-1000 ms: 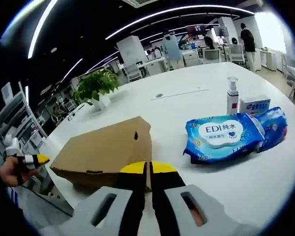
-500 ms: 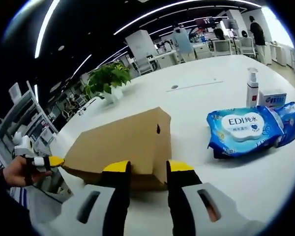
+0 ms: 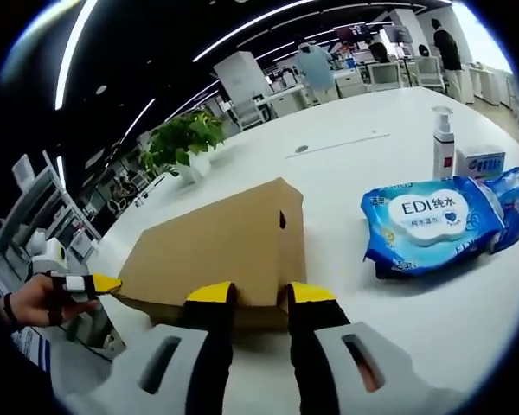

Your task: Operate the shoe box by opening the lid, removing the specified soft item, and placing it in the target area until the item is outside and the box remains undamaged.

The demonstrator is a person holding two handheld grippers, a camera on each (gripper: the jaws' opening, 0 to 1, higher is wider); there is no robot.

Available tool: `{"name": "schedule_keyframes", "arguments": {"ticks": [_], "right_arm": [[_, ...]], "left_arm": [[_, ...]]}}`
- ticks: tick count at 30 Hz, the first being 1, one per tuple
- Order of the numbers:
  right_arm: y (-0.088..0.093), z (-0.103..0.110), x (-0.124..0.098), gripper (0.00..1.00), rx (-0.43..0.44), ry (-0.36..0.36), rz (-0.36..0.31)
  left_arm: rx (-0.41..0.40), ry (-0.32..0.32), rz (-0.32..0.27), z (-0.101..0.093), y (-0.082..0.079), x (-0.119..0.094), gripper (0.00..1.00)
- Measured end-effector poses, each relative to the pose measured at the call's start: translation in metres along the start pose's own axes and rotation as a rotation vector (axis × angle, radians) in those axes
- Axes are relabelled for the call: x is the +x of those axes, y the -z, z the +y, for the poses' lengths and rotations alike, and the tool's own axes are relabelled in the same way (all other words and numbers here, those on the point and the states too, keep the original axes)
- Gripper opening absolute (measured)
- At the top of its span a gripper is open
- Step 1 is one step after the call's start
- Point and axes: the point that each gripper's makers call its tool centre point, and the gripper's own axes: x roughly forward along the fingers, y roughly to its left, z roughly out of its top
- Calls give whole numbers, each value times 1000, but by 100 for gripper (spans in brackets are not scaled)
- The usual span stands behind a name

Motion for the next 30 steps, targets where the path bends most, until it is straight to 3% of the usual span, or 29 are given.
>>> {"name": "schedule_keyframes", "arguments": {"ticks": [5,12,22,30], "right_arm": [[-10,-11,5,22,3,23,-8],[-21,-28,6,22,8,71,-22],[-33,-46,7,21,-14,108,-24],[-34,-47,6,21,-28,118,-34]], "left_arm": [[61,18,-22,-8,-17,20,27],[110,36,2,-24,-35,46,27],[139,52,38,-40,-43,65,27],[142,44,31,-41,-43,65,26]]}}
